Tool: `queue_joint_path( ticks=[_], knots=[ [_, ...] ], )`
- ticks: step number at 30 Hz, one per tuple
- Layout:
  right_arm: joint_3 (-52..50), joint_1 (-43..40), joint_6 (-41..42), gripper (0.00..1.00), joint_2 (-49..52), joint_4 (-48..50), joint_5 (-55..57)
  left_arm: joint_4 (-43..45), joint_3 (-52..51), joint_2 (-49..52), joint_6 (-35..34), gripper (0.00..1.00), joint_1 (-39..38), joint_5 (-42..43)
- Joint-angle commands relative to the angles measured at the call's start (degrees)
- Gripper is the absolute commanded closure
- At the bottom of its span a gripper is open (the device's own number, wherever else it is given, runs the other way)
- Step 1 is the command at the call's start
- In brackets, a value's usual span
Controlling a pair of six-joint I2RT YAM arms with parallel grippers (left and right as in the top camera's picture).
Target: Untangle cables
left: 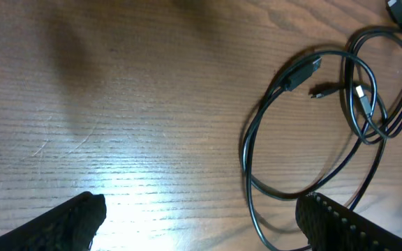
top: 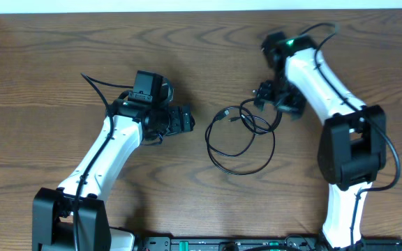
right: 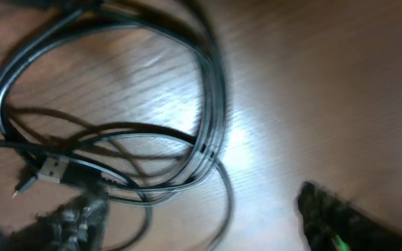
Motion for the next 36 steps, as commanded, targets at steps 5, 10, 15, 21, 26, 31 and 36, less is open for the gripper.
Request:
queue_joint_path(
  ticks=[5,10,15,21,26,31,36],
  knots=[
    [-10.8,5.8,9.7,0.39,-1.3,9.7,-1.4,-0.4,0.5,-0.1,2.5,0.08,0.1,-0.7],
    [-15.5,7.7,9.6,0.47,-1.3,15.3,-0.6,-0.6,0.5,-0.1,2.5,0.08,0.1,-0.7],
    [-17.3,7.9,3.0,0.78,-1.3,18.4,2.5,-1.2,0.5,-0.1,2.5,0.08,0.1,-0.7],
    [-17.3,7.9,3.1,0.99,-1.3,18.6,3.2,-1.2,0.5,-0.1,2.5,0.08,0.1,-0.7],
    [-17.2,7.9,-3.5,0.99,-1.3,21.7,7.5,-1.6,0.5,-0.1,2.5,0.08,0.1,-0.7],
    [-13.7,7.6,-9.5,0.99,-2.1,20.8,9.2,-1.7,0.5,-0.1,2.5,0.08,0.1,-0.7],
    [-8.3,7.7,-9.6,0.68,-5.4,15.4,17.4,-1.7,0.5,-0.1,2.5,0.08,0.1,-0.7]
  ],
)
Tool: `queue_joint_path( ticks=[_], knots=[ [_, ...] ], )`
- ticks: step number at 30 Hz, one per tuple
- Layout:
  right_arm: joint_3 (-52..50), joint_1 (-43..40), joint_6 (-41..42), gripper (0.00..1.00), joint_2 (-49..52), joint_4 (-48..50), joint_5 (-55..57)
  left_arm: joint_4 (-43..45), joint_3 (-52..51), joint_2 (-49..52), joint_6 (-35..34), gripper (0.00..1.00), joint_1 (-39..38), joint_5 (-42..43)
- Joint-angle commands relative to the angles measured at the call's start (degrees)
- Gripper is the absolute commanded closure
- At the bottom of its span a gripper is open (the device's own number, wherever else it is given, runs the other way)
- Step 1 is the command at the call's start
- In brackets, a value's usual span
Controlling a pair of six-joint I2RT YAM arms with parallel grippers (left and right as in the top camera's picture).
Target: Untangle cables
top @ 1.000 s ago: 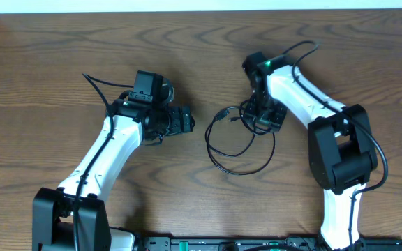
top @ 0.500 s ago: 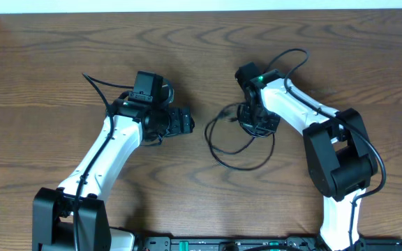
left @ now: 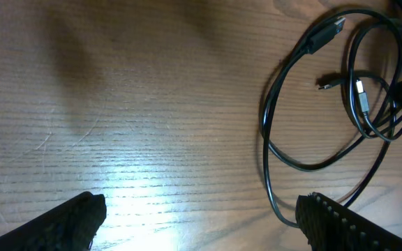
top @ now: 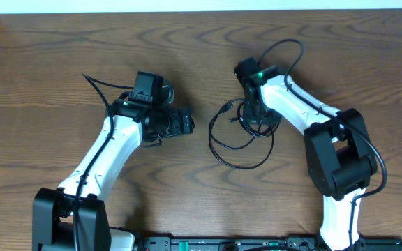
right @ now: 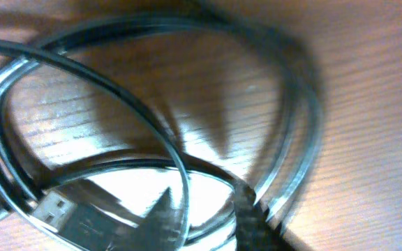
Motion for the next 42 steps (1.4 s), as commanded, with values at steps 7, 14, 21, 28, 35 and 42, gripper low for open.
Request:
queue_joint_path(
  ticks=[7,14,21,28,35,42],
  knots=[
    [3.9,-0.3,5.0,0.67,-4.9,-15.0,7.1,-0.2,0.5,-0.1,1.0,0.08,0.2,-0.6],
    [-2.3,-0.4,15.5,0.65,-4.9,-9.6,4.1,-0.3,0.5,-0.1,1.3,0.08,0.2,-0.6],
    [-10.0,-0.3,21.4,0.63,-4.9,2.0,-2.8,-0.3,0.5,-0.1,1.3,0.08,0.2,-0.6],
    [-10.3,-0.3,21.8,0.66,-4.9,2.0,-2.6,-0.3,0.5,-0.1,1.4,0.08,0.2,-0.5],
    [-10.3,-0.4,21.7,0.99,-4.9,4.2,1.6,-0.3,0.5,-0.1,1.4,0.08,0.2,-0.5],
    [-9.5,-0.4,18.6,0.99,-5.0,4.3,4.5,-0.7,0.5,-0.1,1.5,0.08,0.2,-0.5]
  ],
)
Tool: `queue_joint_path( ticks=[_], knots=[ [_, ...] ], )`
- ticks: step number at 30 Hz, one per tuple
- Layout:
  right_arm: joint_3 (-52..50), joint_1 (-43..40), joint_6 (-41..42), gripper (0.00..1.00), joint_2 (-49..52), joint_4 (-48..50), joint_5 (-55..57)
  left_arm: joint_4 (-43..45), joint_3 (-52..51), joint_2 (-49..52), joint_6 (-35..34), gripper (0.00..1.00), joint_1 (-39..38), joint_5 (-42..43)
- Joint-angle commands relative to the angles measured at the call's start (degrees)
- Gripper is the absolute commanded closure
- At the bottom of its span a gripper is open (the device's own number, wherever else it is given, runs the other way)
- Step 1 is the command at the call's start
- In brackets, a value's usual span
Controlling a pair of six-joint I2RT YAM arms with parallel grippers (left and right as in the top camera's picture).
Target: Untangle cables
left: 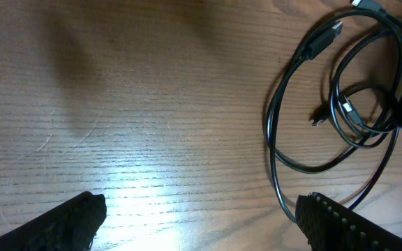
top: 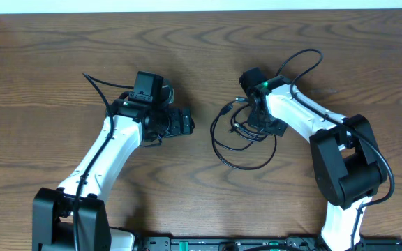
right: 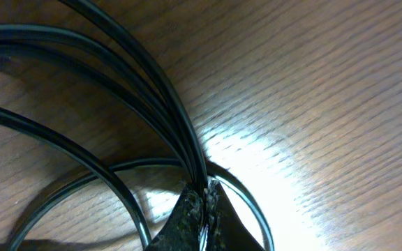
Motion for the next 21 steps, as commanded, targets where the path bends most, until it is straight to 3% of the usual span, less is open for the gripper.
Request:
queue_joint_path(
  ticks=[1,7,9,17,21],
  knots=[
    [1.5,-0.2,-5.0,0.99,-1.1,0.0,3.8,-0.8,0.5,-0.1,0.6,0.08,0.1,-0.5],
    [19.8,-0.2,-28.6,0.99,-8.8,-4.9,1.3,-0.9,0.5,-0.1,1.4,0.08,0.1,-0.6],
    [26.2,-0.2,-33.0,0.99,-11.2,-5.9,0.2,-0.9,0.5,-0.1,1.4,0.07,0.1,-0.6],
    [46.8,-0.5,-35.1,0.99,-20.0,-4.5,0.1,-1.0,0.5,-0.1,1.4,0.08,0.1,-0.3],
    [50.8,-0.5,-38.4,0.99,-24.0,-1.2,-0.1,-0.8,0.5,-0.1,3.9,0.08,0.1,6.7]
  ],
)
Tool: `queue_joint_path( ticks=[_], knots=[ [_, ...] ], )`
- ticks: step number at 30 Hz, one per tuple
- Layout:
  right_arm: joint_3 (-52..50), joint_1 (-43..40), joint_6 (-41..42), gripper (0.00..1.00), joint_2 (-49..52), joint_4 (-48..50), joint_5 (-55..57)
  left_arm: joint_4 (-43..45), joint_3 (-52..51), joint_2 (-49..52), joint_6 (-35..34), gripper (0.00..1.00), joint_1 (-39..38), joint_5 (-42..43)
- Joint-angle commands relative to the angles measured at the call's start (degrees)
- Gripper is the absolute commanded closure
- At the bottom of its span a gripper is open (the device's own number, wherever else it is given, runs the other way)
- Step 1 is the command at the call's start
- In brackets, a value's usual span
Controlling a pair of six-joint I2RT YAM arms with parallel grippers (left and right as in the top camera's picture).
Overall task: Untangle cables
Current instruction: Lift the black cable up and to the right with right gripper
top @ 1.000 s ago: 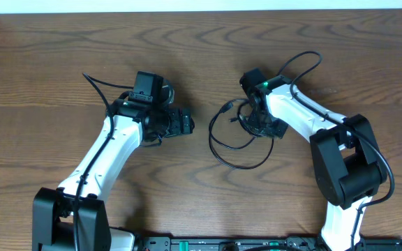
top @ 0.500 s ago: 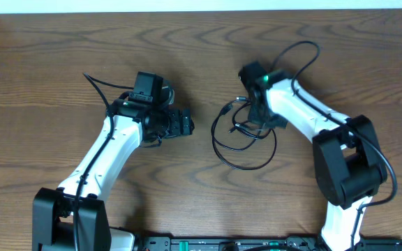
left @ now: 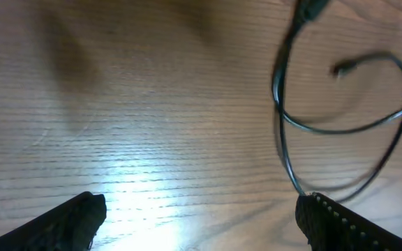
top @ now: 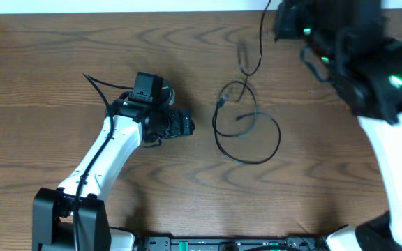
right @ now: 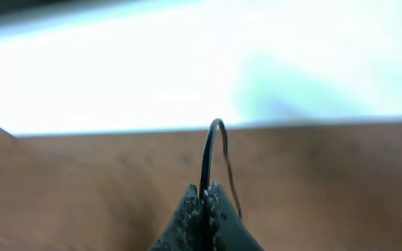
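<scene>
Black cables lie mid-table: a loose loop (top: 248,143) rests on the wood, and a thin strand (top: 258,49) rises from it toward my raised right arm (top: 354,56), which is blurred and close to the overhead camera. My right gripper (right: 204,199) is shut on a black cable (right: 210,150) that arcs up out of its fingertips, high above the table. My left gripper (top: 185,125) stays low, left of the loop. It is open, with bare wood between its fingers (left: 75,217), and the loop (left: 340,125) lies ahead to its right.
The table's far edge (top: 117,10) meets a white strip. A tan box corner sits at the far left. My left arm's own black lead (top: 95,85) sticks out over the wood behind it.
My right gripper was shut on strands at table level and is now raised high, still shut on a cable. The tangle has stretched: one strand rises while a loop stays on the wood. The left arm is unchanged.
My right gripper first stood open at the coil's right side. Then it was down over the strands near the coil's top, and then shut on a bundle of them. Now it holds a cable lifted well above the table. The left gripper stayed open and still.
</scene>
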Motion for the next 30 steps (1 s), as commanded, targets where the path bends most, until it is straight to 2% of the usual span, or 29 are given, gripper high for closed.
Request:
queue_joint_path(
  ticks=[1,9,14,18,21,24,27,30],
  knots=[
    [1.8,-0.4,-4.9,0.99,-2.3,1.7,0.0,0.2,0.5,-0.1,4.5,0.08,0.1,7.9],
    [1.8,-0.5,-6.8,0.99,-7.1,7.1,2.0,0.2,0.5,-0.1,16.3,0.09,-2.0,19.9],
    [1.9,-0.5,-9.6,0.99,-8.8,10.9,3.4,0.3,0.5,-0.1,19.2,0.08,-4.6,19.9],
    [2.1,-0.5,-13.0,0.99,-10.5,15.3,9.7,0.3,0.5,-0.1,19.3,0.08,-5.4,19.1],
    [1.9,-0.6,-12.5,0.99,-10.7,9.0,11.1,0.8,0.5,-0.1,19.3,0.08,-5.4,19.1],
    [1.2,-0.6,-11.7,0.87,-8.9,-0.9,11.1,1.2,0.5,-0.1,19.3,0.08,-5.4,19.1],
    [-0.1,-0.6,-4.5,0.83,-4.7,-13.0,12.0,1.2,0.5,-0.1,19.2,0.08,-5.4,19.1],
    [-1.0,-0.9,3.3,0.8,-0.3,-20.9,14.7,1.2,0.5,-0.1,19.3,0.09,-5.4,19.1]
  ],
)
